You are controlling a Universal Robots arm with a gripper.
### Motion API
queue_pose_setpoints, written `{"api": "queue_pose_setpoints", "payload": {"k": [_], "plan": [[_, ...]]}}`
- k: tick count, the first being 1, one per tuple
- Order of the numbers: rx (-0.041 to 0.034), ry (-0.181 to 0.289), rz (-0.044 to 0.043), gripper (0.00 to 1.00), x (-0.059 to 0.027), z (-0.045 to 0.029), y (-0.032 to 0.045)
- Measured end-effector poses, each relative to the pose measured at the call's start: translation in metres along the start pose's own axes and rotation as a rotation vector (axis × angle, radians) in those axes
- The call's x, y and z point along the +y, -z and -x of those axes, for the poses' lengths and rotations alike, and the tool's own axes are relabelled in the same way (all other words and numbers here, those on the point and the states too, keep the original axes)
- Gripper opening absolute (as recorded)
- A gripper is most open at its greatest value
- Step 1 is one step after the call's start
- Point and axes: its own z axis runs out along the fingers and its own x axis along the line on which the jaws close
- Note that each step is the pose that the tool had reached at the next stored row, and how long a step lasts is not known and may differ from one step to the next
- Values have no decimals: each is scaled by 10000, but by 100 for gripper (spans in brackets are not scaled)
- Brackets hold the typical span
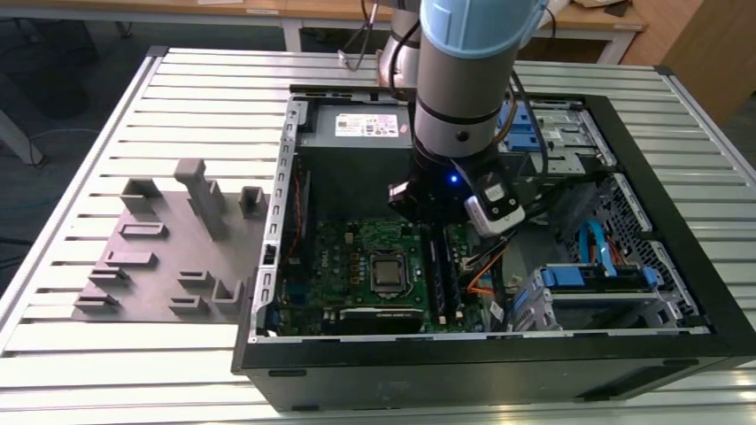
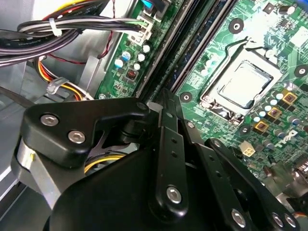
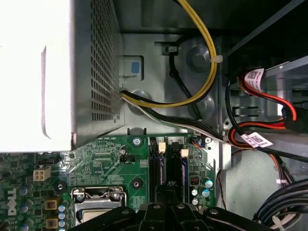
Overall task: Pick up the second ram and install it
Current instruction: 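Press down the second ram until it locks into place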
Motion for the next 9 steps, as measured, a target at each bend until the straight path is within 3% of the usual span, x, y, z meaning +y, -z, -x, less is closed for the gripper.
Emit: {"api": "queue_pose_setpoints", "payload": {"k": [5, 9], "plan": [[3, 0, -7, 7, -1, -4, -54], [-5, -2, 6, 7, 0, -3, -44]]}}
